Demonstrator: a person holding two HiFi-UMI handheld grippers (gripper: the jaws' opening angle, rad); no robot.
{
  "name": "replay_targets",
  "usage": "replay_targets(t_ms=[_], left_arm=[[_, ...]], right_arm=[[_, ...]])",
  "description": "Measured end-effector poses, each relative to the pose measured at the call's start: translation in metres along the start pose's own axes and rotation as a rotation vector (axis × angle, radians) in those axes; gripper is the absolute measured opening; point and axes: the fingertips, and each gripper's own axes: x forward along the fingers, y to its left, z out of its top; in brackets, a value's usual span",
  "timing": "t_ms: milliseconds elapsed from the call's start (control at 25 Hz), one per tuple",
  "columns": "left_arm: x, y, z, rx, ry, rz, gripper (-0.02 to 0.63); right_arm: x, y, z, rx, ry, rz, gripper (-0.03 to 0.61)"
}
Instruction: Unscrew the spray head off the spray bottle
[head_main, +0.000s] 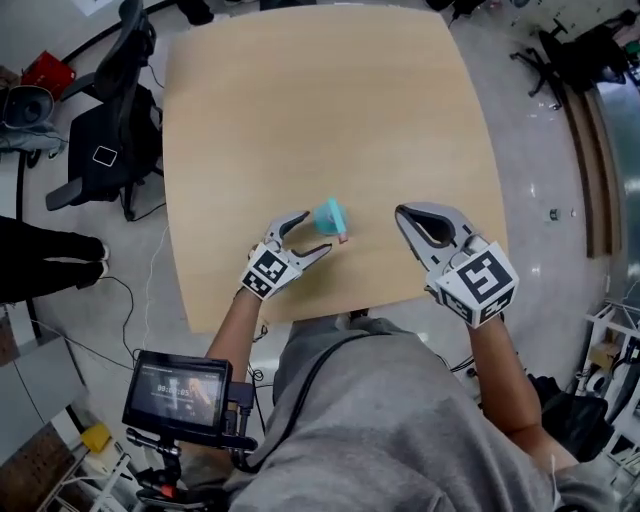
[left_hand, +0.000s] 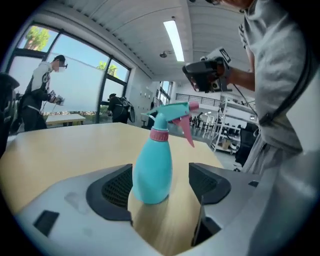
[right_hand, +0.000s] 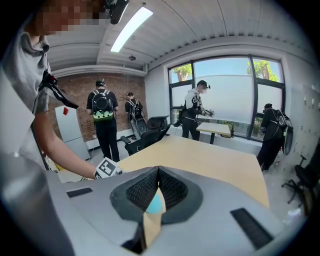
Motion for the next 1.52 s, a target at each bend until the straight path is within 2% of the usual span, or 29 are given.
replay_targets(t_ms=[80,160,280,440,560,600,640,840,920,1040,1320,1520], left_arm=[[0.018,0.008,-0.013,0.058,0.029,0.027,0.382],[0.037,0.019,-0.016,0.087,0.023,0.068,0.451],[0.061,0.021,-0.002,0.119,0.005,0.085,0.497],[0.083,0.011,0.001,0.170,0.036,0.057,0.496],[0.088,0.012,-0.007,0.167,0.058,0.078,0.491],[0.086,0.013,-0.008,0.160,0.061,0.087,0.472],[0.085,0.015,-0.009,0.154,0.063,0.095,0.423],[0.082,0.011,-0.012,0.167,0.093,0.115,0.417],[0.079,0.010,-0.010,0.175,0.100,0.131,0.416],[0.072,0.013,0.000,0.179,0.114,0.173,0.414],[0.022,0.025,0.035,0.244,0.173,0.285,0.414],[-0.016,0.022,0.063,0.274,0.209,0.375,0.414]], right_arm=[[0.010,0.004,-0.004,0.004,0.012,0.000,0.005],[0.016,0.007,-0.008,0.005,0.027,-0.003,0.005],[0.013,0.014,-0.012,0.009,0.055,0.000,0.005],[0.013,0.026,-0.024,0.033,0.082,0.022,0.006],[0.021,0.032,-0.031,0.055,0.096,0.041,0.006],[0.025,0.035,-0.031,0.062,0.101,0.049,0.006],[0.029,0.037,-0.030,0.070,0.106,0.058,0.006],[0.049,0.045,-0.030,0.089,0.128,0.087,0.009],[0.056,0.049,-0.028,0.084,0.131,0.093,0.029],[0.062,0.052,-0.022,0.082,0.132,0.101,0.097],[0.066,0.069,0.013,0.065,0.119,0.106,0.149],[0.065,0.090,0.030,0.025,0.148,0.145,0.181]])
